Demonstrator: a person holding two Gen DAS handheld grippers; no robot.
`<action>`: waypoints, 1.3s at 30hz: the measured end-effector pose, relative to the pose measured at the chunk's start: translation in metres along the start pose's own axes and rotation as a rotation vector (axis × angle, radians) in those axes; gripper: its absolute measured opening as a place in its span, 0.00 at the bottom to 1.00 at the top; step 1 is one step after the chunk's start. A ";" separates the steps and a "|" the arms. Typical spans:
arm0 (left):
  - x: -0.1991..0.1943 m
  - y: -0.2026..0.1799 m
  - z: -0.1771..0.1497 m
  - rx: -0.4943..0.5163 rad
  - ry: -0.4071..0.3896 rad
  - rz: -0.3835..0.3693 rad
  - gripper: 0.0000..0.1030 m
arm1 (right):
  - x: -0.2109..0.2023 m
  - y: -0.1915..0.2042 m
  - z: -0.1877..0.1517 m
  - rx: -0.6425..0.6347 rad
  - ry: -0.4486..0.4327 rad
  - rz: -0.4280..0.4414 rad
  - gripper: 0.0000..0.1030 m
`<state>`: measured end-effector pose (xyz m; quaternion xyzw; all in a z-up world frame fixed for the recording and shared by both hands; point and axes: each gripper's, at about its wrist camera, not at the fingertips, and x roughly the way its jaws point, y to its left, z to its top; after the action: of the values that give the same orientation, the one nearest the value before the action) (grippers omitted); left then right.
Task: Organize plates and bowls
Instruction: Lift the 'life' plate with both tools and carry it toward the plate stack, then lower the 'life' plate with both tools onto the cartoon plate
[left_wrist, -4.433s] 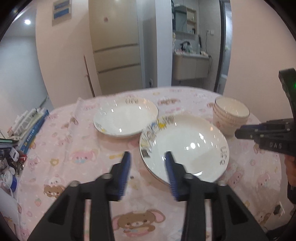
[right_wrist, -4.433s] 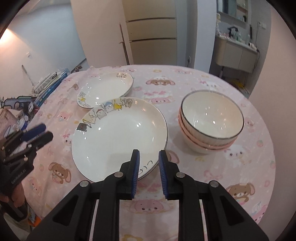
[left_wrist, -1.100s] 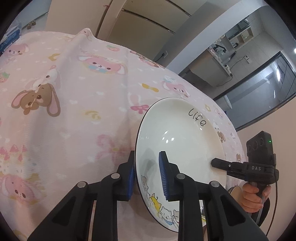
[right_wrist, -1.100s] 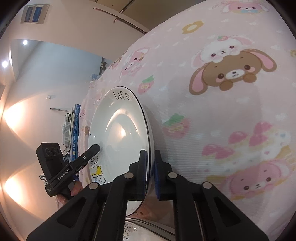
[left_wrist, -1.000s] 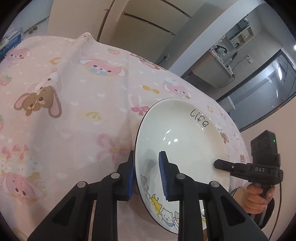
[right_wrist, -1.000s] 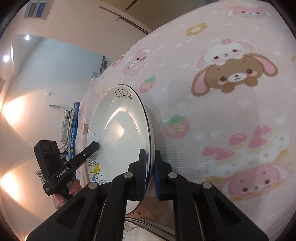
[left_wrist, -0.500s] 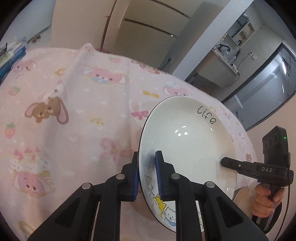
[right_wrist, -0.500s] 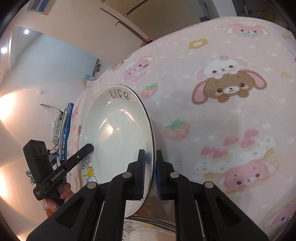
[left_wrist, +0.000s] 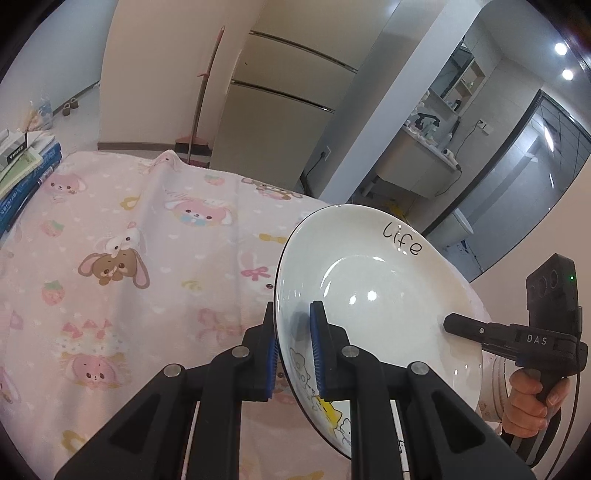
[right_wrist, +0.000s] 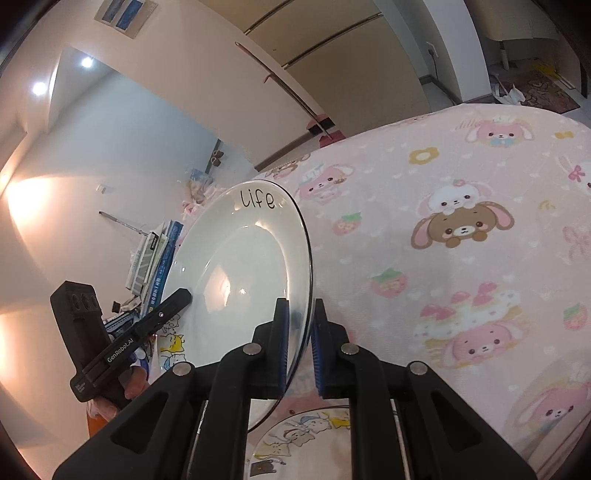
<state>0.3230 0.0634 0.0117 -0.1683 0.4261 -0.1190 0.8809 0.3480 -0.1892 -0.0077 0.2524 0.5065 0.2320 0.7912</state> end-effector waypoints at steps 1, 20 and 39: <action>-0.004 -0.002 0.000 -0.003 -0.004 -0.005 0.16 | -0.002 0.001 0.000 0.000 -0.004 0.006 0.11; -0.092 -0.079 -0.028 0.075 -0.038 -0.062 0.16 | -0.098 0.016 -0.043 -0.027 -0.074 0.004 0.11; -0.127 -0.136 -0.126 0.187 0.085 -0.040 0.16 | -0.158 -0.010 -0.141 -0.028 -0.057 -0.060 0.12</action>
<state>0.1371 -0.0409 0.0831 -0.0889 0.4469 -0.1829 0.8712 0.1597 -0.2721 0.0430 0.2323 0.4879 0.2081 0.8153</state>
